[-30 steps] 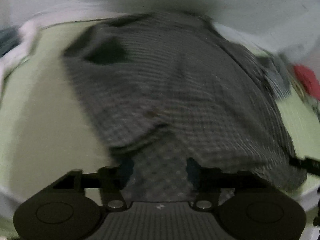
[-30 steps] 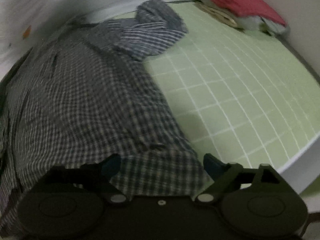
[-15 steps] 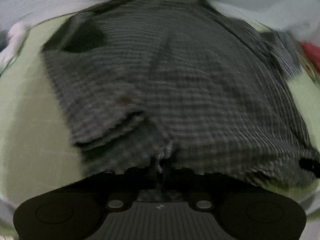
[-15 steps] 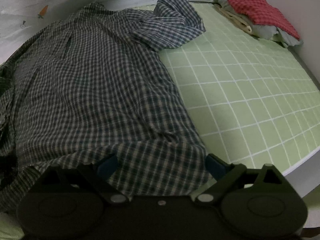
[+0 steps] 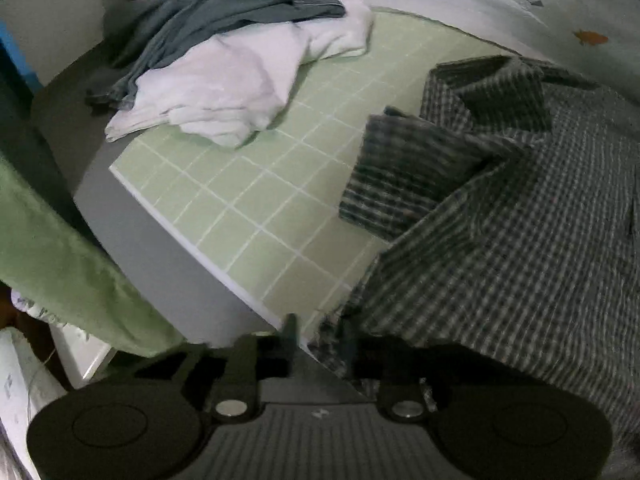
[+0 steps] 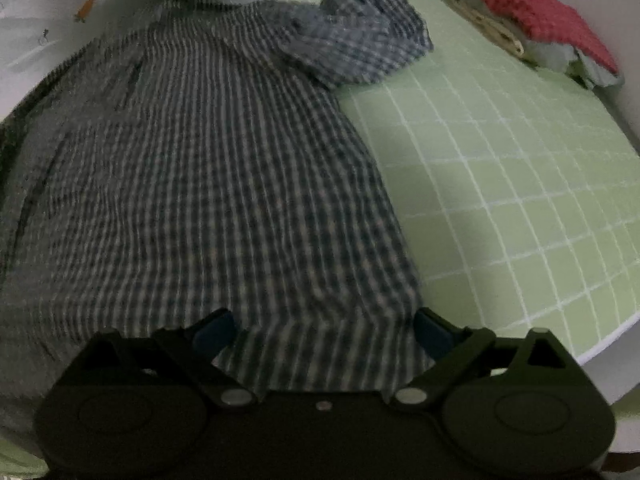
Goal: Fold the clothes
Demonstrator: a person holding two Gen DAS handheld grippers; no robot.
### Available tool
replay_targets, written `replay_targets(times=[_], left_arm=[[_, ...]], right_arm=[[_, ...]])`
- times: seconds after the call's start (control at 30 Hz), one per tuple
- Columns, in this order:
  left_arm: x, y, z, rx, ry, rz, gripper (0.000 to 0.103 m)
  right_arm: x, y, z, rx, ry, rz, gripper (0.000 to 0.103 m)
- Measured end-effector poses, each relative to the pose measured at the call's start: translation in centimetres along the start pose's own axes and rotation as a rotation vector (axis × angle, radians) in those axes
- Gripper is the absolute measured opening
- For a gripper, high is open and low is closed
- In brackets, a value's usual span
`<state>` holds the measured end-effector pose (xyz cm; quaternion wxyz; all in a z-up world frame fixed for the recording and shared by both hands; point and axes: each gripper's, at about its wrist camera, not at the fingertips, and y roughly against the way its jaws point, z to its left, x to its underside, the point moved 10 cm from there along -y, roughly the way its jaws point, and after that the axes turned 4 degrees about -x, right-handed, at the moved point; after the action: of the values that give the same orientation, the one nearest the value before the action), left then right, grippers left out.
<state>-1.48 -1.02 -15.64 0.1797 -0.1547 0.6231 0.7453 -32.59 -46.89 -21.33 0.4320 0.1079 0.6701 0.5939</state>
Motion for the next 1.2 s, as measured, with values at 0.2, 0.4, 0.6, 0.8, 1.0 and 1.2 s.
replay_targets(times=[0.2,0.4,0.6,0.8,1.0,1.2], left_arm=[[-1.2,3.4,-6.5,0.135,-0.042,-0.111,0.079],[0.7,4.7,-16.7,0.249,-0.247,-0.086,0.089],[3.5,4.5,-24.4,0.299,-0.422,-0.029,0.09],[4.2,2.5,-27.9,0.262,-0.524,0.039,0.09],[4.1,0.7,-28.9,0.237,-0.559,0.102,0.098],[3.8,-0.3,-29.3,0.202,-0.559,0.132,0.103]], right_arm=[[-3.2,0.7,-0.4,-0.04,-0.024,-0.077,0.099],[-6.2,0.8,-1.9,-0.071,-0.044,-0.143,0.1],[-9.7,0.2,-4.1,-0.045,-0.04,-0.223,0.099],[-13.6,-2.1,-3.2,-0.026,0.077,-0.296,0.087],[-16.3,-6.3,-0.1,-0.133,0.177,-0.281,0.065],[-18.0,-8.3,-0.7,-0.129,0.142,-0.294,0.025]])
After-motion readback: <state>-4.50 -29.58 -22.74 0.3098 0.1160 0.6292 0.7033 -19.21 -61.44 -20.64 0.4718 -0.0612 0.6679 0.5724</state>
